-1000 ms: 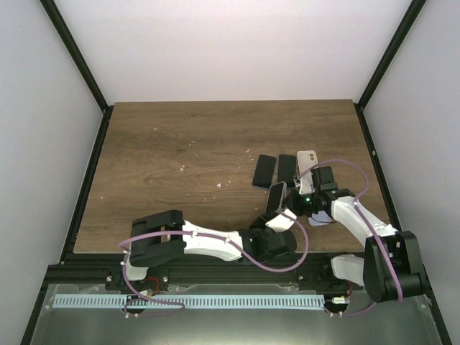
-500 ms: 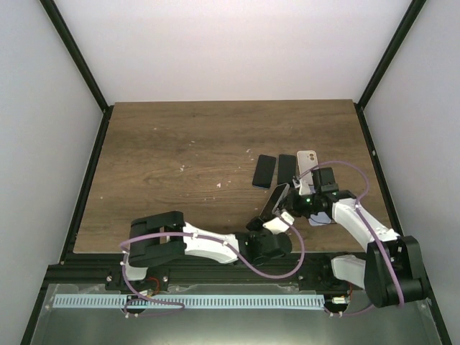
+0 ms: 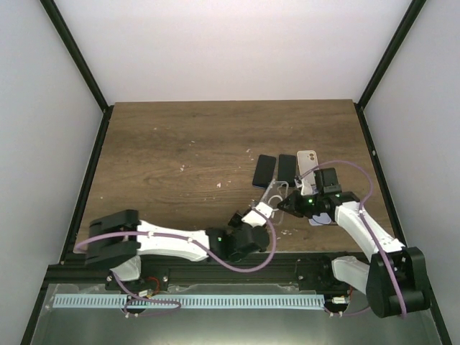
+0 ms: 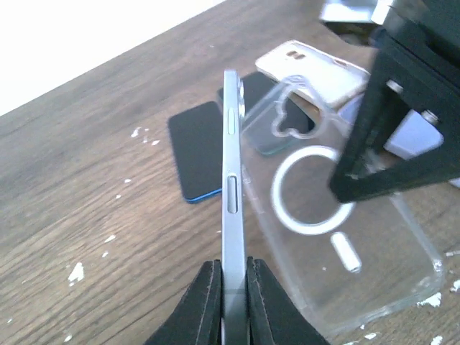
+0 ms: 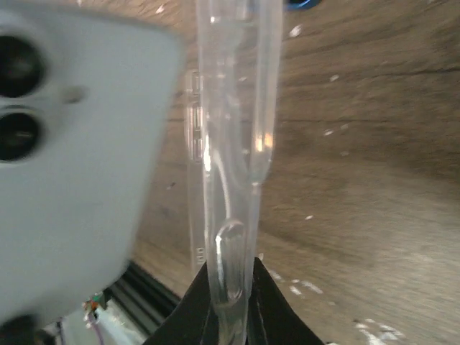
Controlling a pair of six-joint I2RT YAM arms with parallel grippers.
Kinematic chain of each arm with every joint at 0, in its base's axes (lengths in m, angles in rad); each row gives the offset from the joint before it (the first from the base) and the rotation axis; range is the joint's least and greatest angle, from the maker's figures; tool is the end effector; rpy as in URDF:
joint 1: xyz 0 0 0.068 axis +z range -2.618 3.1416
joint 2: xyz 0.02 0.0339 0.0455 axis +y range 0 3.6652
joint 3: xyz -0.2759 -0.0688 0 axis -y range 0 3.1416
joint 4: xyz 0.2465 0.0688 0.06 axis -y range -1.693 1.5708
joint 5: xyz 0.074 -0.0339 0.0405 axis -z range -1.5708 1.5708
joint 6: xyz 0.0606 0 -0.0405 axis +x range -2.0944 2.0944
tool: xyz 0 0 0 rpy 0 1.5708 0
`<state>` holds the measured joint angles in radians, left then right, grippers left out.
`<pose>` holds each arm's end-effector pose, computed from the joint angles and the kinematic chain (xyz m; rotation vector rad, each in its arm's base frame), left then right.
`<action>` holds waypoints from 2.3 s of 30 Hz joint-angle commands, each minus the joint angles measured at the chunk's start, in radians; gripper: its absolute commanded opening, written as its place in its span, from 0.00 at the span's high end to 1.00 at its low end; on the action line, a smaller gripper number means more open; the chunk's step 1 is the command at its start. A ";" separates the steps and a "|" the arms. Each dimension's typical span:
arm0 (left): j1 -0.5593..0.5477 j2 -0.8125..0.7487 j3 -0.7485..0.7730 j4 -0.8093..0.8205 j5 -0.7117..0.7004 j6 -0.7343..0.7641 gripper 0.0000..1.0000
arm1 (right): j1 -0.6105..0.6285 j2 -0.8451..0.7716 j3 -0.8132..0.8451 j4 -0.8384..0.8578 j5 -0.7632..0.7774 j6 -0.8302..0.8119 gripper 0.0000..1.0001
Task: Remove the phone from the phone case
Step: Remove the phone case from the phone, then place the phone at the center of the board.
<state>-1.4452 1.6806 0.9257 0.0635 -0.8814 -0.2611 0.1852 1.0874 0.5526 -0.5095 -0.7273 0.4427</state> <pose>0.0912 -0.3489 0.1908 0.7263 1.8521 -0.0859 0.1836 0.0754 0.1807 0.0701 2.6419 1.1705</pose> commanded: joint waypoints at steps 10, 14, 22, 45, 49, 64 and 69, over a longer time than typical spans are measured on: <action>0.106 -0.245 -0.132 -0.054 0.043 -0.166 1.00 | -0.050 -0.111 0.074 0.017 0.173 -0.097 0.99; 0.208 -0.219 -0.121 0.001 0.006 0.100 1.00 | -0.088 -0.140 0.133 0.095 0.141 -0.272 0.99; 0.320 0.007 -0.042 0.204 -0.067 0.565 1.00 | -0.248 -0.087 0.170 0.145 0.090 -0.409 0.99; 0.393 0.368 0.211 0.037 0.066 0.617 0.77 | -0.400 -0.004 0.158 0.150 0.017 -0.418 0.99; 0.393 0.313 0.211 -0.054 0.119 0.534 0.56 | -0.400 0.007 0.197 0.095 -0.030 -0.386 0.99; 0.393 -0.089 -0.007 -0.186 0.385 0.128 0.40 | -0.386 0.273 0.307 -0.318 -0.182 -0.425 0.99; 0.393 -0.202 -0.077 -0.202 0.429 0.063 0.39 | -0.336 0.281 0.240 -0.321 -0.148 -0.400 0.99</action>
<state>-1.0519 1.5402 0.8883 -0.1093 -0.5175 -0.0956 -0.1879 1.3678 0.8162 -0.7860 -0.8829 0.0227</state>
